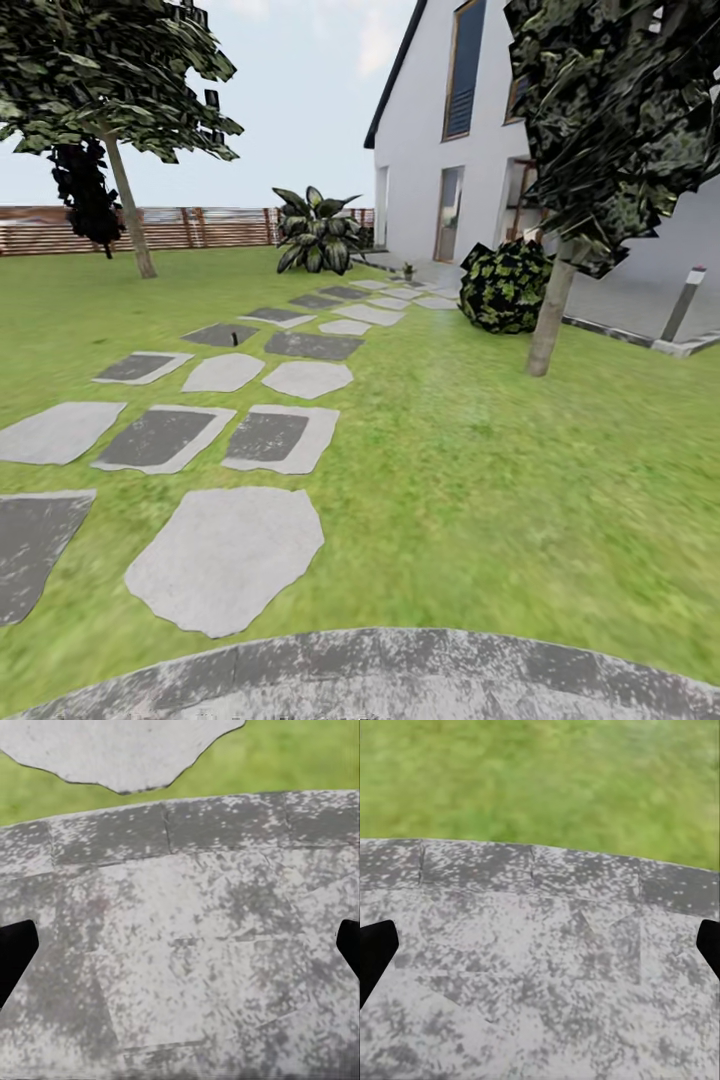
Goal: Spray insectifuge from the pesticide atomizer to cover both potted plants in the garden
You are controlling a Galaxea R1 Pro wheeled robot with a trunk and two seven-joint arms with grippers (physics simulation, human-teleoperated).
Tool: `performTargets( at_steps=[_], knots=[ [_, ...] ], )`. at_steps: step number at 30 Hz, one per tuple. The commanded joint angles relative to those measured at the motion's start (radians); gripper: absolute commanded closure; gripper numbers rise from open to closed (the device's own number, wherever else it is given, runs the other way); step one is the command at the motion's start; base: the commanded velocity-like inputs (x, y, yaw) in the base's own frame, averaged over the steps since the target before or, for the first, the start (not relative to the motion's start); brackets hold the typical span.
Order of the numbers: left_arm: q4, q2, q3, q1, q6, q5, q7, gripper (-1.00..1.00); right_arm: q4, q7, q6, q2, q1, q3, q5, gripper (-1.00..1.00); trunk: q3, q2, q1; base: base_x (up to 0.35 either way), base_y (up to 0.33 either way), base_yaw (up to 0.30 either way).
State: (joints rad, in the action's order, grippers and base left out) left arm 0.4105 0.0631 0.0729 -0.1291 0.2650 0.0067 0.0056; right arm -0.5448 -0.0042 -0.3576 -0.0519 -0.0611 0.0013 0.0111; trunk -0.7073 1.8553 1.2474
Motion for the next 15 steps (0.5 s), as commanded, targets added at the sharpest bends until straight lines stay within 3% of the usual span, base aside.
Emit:
performTargets(
  at_steps=[1, 15],
  knots=[
    [-0.002, 0.0, 0.001, -0.001, 0.003, 0.001, 0.001, -1.0, 0.0, 0.0, -0.003, 0.0, 0.0, 0.0, 0.001, -1.0, -0.005, 0.008, 0.004, 0.0, 0.0, 0.249],
    [-0.002, 0.001, 0.001, -0.001, 0.003, 0.001, 0.001, -1.0, 0.0, 0.0, -0.003, 0.0, 0.0, 0.0, 0.001, -1.0, -0.064, 0.106, 0.057, 0.0, 0.0, 0.231]
  ],
)
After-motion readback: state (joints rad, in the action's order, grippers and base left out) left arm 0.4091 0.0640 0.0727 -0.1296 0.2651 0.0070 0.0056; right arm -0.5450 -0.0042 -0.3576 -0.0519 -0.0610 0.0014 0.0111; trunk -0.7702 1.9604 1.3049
